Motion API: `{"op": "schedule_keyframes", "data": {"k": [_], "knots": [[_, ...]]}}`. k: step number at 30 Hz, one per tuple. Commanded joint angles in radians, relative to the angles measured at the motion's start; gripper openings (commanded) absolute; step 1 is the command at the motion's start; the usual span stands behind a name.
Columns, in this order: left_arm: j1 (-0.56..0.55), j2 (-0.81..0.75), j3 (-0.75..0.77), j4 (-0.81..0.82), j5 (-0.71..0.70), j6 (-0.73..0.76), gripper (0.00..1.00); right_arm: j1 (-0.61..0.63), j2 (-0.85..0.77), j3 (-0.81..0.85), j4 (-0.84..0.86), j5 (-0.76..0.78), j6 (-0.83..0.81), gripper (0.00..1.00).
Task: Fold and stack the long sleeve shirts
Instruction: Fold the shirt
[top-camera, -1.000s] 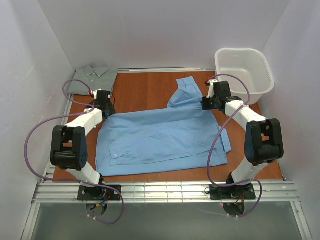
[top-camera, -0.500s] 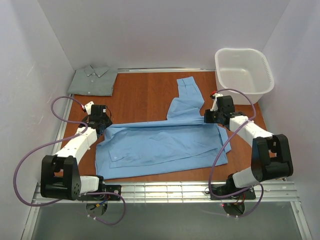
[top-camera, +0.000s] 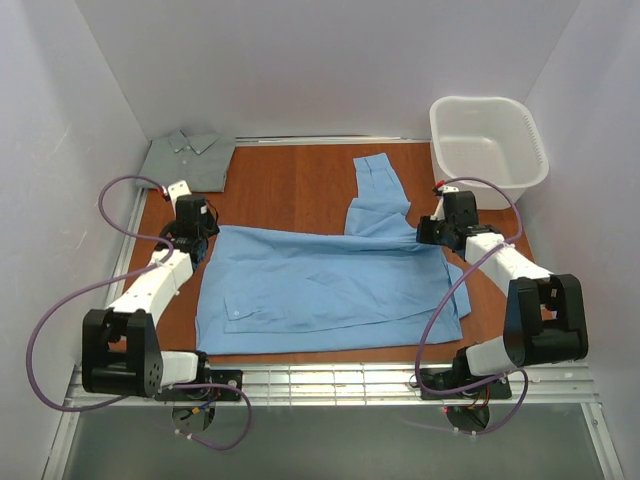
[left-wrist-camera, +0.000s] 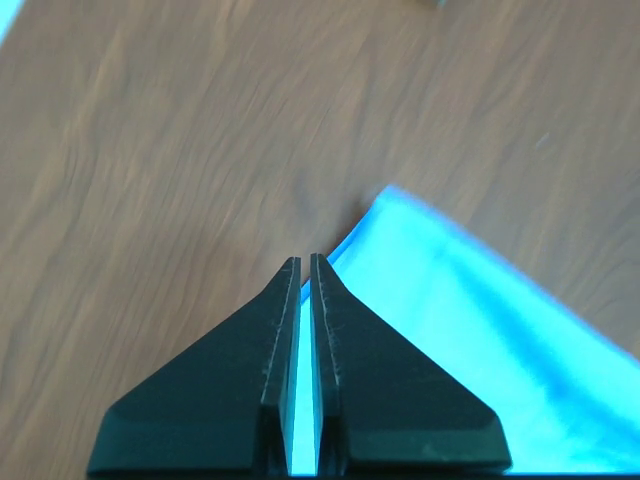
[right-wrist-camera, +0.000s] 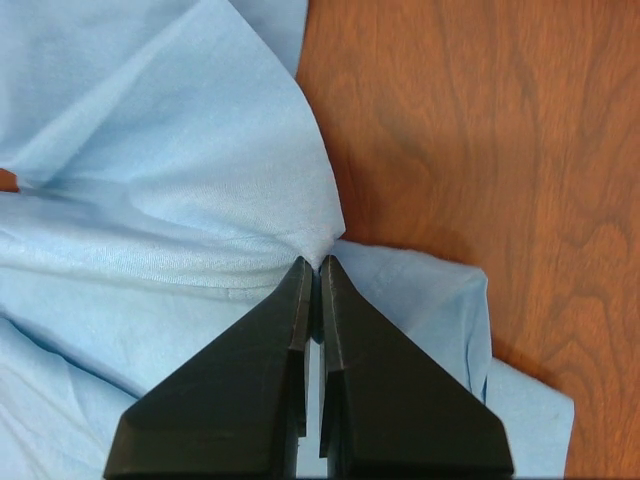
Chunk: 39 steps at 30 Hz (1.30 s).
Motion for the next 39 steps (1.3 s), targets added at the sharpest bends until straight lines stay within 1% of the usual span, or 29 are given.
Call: {"op": "schedule_keyframes", "data": {"k": [1, 3, 5, 6, 7, 8, 9, 10, 13, 15, 16, 17, 18, 19, 20, 21, 22, 25, 26, 29, 33, 34, 39], "knots": [[0.003, 0.08, 0.099, 0.145, 0.016, 0.093, 0.05, -0.002, 0.02, 0.072, 0.035, -0.015, -0.011, 0.01], [0.003, 0.128, 0.153, 0.128, 0.026, 0.075, 0.06, -0.002, 0.044, 0.095, 0.035, -0.018, -0.022, 0.01], [0.003, 0.175, 0.17, 0.121, 0.062, 0.052, 0.12, -0.002, 0.058, 0.106, 0.035, -0.026, -0.039, 0.01], [0.003, 0.212, 0.184, 0.119, 0.068, 0.05, 0.29, -0.002, 0.07, 0.11, 0.037, -0.027, -0.042, 0.01], [0.003, 0.231, 0.195, 0.111, 0.068, 0.041, 0.41, -0.002, 0.075, 0.11, 0.035, -0.029, -0.046, 0.01], [0.005, 0.249, 0.207, 0.084, 0.063, 0.024, 0.49, -0.002, 0.087, 0.112, 0.037, -0.03, -0.048, 0.01], [0.005, 0.273, 0.225, 0.073, 0.06, 0.016, 0.6, -0.001, 0.092, 0.109, 0.035, -0.035, -0.049, 0.01], [0.009, 0.315, 0.233, 0.062, 0.062, 0.012, 0.62, -0.001, 0.095, 0.106, 0.037, -0.038, -0.054, 0.01], [0.02, 0.382, 0.291, -0.008, 0.071, -0.045, 0.64, -0.001, 0.093, 0.089, 0.038, -0.038, -0.06, 0.01], [0.02, 0.442, 0.333, -0.089, 0.076, -0.091, 0.64, 0.001, 0.089, 0.081, 0.037, -0.027, -0.065, 0.01], [0.02, 0.464, 0.375, -0.119, 0.07, -0.16, 0.64, 0.002, 0.087, 0.072, 0.037, -0.024, -0.068, 0.01], [0.02, 0.494, 0.399, -0.187, 0.065, -0.192, 0.64, 0.004, 0.086, 0.067, 0.037, -0.021, -0.069, 0.01], [0.02, 0.513, 0.423, -0.221, 0.062, -0.229, 0.64, 0.007, 0.081, 0.064, 0.037, -0.009, -0.072, 0.01], [0.02, 0.525, 0.451, -0.252, 0.048, -0.296, 0.64, 0.01, 0.078, 0.06, 0.037, -0.003, -0.075, 0.01], [0.02, 0.547, 0.496, -0.318, 0.042, -0.335, 0.64, 0.016, 0.076, 0.054, 0.037, 0.006, -0.077, 0.01], [0.02, 0.554, 0.521, -0.341, 0.045, -0.361, 0.64, 0.021, 0.075, 0.049, 0.038, 0.029, -0.082, 0.01], [0.02, 0.561, 0.556, -0.364, 0.048, -0.419, 0.64, 0.029, 0.075, 0.047, 0.037, 0.04, -0.083, 0.01], [0.02, 0.591, 0.603, -0.447, 0.06, -0.49, 0.64, 0.032, 0.079, 0.038, 0.04, 0.06, -0.086, 0.01], [0.02, 0.599, 0.633, -0.491, 0.063, -0.527, 0.64, 0.033, 0.079, 0.035, 0.04, 0.084, -0.086, 0.01], [0.019, 0.639, 0.702, -0.617, 0.06, -0.608, 0.64, 0.038, 0.078, 0.032, 0.047, 0.095, -0.086, 0.01], [0.019, 0.65, 0.716, -0.645, 0.103, -0.648, 0.63, 0.044, 0.078, 0.031, 0.051, 0.098, -0.086, 0.01], [0.019, 0.672, 0.725, -0.665, 0.111, -0.656, 0.63, 0.048, 0.076, 0.031, 0.052, 0.098, -0.086, 0.01], [0.019, 0.755, 0.819, -0.719, 0.132, -0.682, 0.63, 0.059, 0.072, 0.021, 0.06, 0.098, -0.089, 0.01]]}}
